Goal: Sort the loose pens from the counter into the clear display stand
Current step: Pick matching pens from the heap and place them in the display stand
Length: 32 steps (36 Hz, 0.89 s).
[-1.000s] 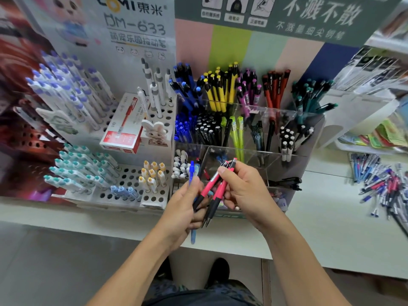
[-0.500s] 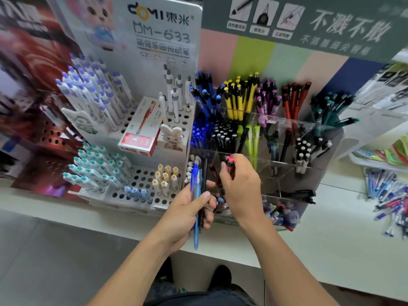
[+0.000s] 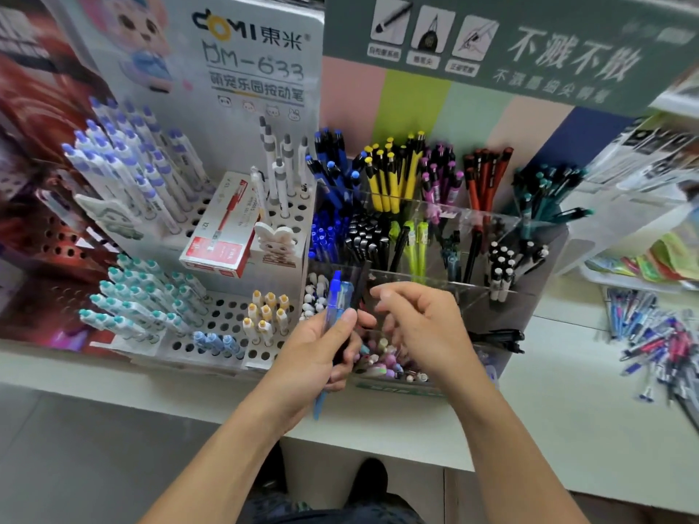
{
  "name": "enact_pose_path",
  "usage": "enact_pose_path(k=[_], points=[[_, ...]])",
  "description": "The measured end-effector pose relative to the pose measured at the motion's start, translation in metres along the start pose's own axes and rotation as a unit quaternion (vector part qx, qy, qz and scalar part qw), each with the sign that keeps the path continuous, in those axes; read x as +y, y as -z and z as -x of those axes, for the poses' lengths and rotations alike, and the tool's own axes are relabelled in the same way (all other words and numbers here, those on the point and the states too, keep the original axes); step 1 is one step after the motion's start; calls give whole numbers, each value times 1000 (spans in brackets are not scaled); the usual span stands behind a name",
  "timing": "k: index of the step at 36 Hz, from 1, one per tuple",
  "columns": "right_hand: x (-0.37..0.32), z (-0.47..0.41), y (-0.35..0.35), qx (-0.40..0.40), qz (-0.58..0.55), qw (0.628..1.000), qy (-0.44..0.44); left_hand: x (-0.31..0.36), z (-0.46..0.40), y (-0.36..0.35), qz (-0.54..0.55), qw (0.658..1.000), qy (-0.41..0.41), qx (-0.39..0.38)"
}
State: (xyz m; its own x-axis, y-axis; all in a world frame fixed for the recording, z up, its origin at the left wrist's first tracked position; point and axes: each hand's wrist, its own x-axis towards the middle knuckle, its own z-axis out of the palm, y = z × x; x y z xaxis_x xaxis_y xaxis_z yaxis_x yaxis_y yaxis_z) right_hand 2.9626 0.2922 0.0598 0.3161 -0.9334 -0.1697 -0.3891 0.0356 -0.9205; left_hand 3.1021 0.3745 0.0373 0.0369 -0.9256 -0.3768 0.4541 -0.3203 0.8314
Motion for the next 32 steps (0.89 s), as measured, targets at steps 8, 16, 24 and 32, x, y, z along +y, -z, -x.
enact_pose_path(k=[8,16,24,32], points=[[-16,7,18,76,-123,988,55,11,-10,-19,-38,999,7,-5],[-35,-11,47,259,-92,929,247,20,-8,-16,117,986,74,-88],[-15,-38,14,157,168,953,197,18,-6,-10,206,970,85,-97],[-12,-47,3,101,232,957,143,10,-6,-8,138,990,18,-17]])
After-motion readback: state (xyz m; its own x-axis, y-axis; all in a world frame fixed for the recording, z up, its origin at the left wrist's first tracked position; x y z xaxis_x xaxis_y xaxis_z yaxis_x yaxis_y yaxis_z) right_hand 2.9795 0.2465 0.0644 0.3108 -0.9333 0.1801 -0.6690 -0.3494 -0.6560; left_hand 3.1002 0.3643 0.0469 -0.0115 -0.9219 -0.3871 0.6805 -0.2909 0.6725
